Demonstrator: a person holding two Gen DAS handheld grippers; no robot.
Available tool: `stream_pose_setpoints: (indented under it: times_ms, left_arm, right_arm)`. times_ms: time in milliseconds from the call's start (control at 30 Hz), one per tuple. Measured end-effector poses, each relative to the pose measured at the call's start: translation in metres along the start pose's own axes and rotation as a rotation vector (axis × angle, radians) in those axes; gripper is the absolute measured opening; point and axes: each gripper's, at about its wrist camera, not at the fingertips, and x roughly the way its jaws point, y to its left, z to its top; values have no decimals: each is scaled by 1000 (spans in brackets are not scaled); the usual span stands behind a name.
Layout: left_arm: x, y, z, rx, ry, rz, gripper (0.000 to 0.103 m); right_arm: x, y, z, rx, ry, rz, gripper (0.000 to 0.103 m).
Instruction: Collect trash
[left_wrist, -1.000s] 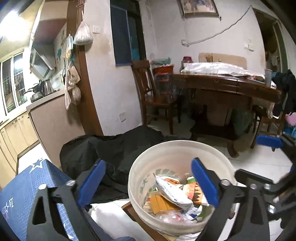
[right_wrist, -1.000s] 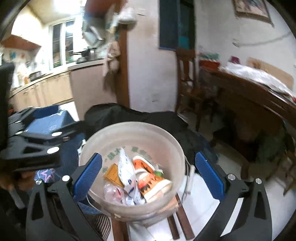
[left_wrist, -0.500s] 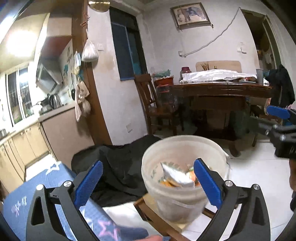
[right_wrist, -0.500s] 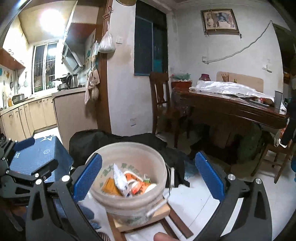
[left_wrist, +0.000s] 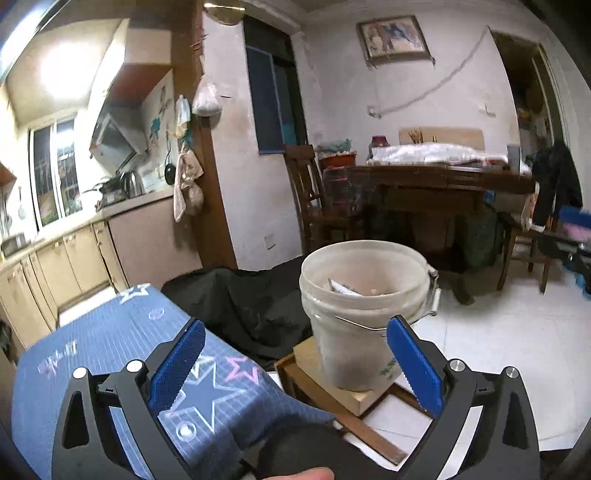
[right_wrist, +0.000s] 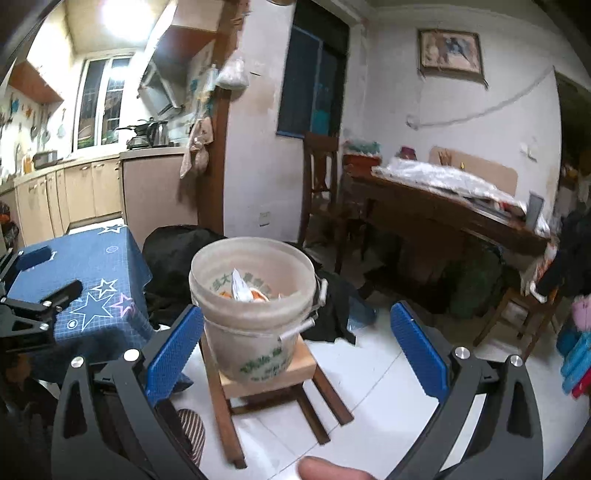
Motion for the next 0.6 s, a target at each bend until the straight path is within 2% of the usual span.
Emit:
stream_pose_setpoints:
  times_ms: [67,133,200,333,467,600]
  left_arm:
    - [-9,1,-6,-39,8,-5,98]
    - [-15,-4,-9,-35,13,-24,98]
    - [-19,-14,-9,0,-1,-48,98]
    - [-24,-44,-10,99,-5,-141,98]
    - [-22,-62,-12,143,1,-167,98]
    - [-22,-66,-12,146,4,-177,98]
  right_arm:
    - [-1,-6,-3,22,18,11,98]
    - [-2,-12,-8,35,37,3,98]
    - [-2,-12,-13,34,43,-10,98]
    - [-6,-12,-23,25,51,0,98]
    - [-10,-18,-25,21,32,-37,98]
    - [-10,-24,-26,30,30,-65,98]
